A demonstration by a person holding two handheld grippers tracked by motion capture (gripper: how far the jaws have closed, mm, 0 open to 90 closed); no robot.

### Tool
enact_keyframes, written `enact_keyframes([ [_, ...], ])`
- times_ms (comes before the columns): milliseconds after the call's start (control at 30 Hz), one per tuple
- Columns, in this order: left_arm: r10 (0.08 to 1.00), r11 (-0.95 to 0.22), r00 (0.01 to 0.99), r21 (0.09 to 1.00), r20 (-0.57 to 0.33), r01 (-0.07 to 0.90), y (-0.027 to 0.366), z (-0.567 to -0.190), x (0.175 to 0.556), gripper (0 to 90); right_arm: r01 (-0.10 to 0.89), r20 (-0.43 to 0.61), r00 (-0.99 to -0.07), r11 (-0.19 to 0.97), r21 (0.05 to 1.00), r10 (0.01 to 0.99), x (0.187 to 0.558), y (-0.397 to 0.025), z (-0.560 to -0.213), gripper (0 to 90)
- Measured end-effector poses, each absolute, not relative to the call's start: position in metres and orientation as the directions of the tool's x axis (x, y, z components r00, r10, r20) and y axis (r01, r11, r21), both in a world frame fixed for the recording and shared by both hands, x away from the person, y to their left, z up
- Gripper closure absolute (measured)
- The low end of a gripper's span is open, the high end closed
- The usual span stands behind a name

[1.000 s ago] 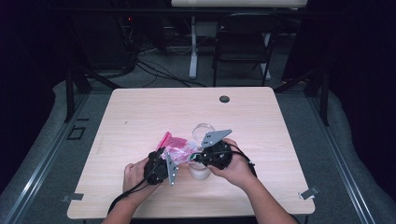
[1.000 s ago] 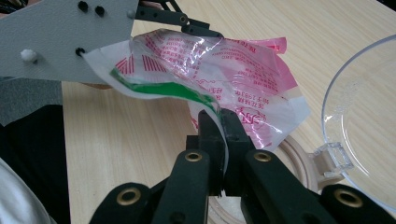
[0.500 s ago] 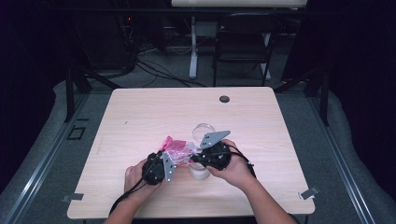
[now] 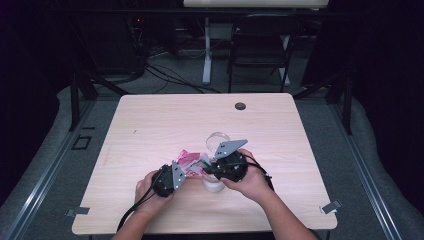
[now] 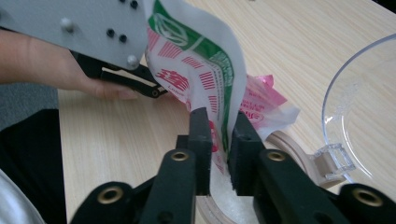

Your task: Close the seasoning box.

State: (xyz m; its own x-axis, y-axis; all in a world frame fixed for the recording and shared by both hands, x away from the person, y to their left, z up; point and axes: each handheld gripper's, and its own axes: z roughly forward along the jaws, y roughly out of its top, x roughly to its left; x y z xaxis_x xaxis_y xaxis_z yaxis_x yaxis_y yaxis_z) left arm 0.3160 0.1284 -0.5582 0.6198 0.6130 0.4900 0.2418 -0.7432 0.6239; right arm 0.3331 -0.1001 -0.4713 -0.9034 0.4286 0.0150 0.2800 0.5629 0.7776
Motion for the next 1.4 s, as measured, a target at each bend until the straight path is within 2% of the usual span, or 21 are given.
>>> enact_keyframes([
  [167,0.626,-0.727,0.630,0.637,0.460,0.257,0.130,-0.559,0.318,71.6,0.293,0.033,-0.897,0.538,0.791,0.441,0.335,-0.103,-0.469,71.3],
  [267,0.636,-0.713,0.639,0.646,0.432,0.273,0.132,-0.560,0.320,71.8,0.299,0.034,-0.888,0.520,0.800,0.458,0.336,-0.104,-0.468,62.1],
  [533,0.659,-0.678,0.656,0.668,0.368,0.306,0.136,-0.563,0.325,72.0,0.312,0.048,-0.883,0.508,0.803,0.467,0.338,-0.105,-0.467,57.5],
  [667,0.665,-0.663,0.665,0.679,0.341,0.315,0.138,-0.563,0.326,72.1,0.314,0.048,-0.877,0.494,0.811,0.479,0.338,-0.106,-0.467,51.4],
  [1200,0.757,-0.490,0.641,0.759,0.127,0.429,0.160,-0.564,0.338,73.4,0.318,0.075,-0.847,0.390,0.864,0.526,0.339,-0.115,-0.460,46.9],
  [1400,0.784,-0.435,0.615,0.778,0.081,0.452,0.170,-0.560,0.341,73.9,0.315,0.080,-0.849,0.379,0.870,0.522,0.339,-0.117,-0.459,46.9],
])
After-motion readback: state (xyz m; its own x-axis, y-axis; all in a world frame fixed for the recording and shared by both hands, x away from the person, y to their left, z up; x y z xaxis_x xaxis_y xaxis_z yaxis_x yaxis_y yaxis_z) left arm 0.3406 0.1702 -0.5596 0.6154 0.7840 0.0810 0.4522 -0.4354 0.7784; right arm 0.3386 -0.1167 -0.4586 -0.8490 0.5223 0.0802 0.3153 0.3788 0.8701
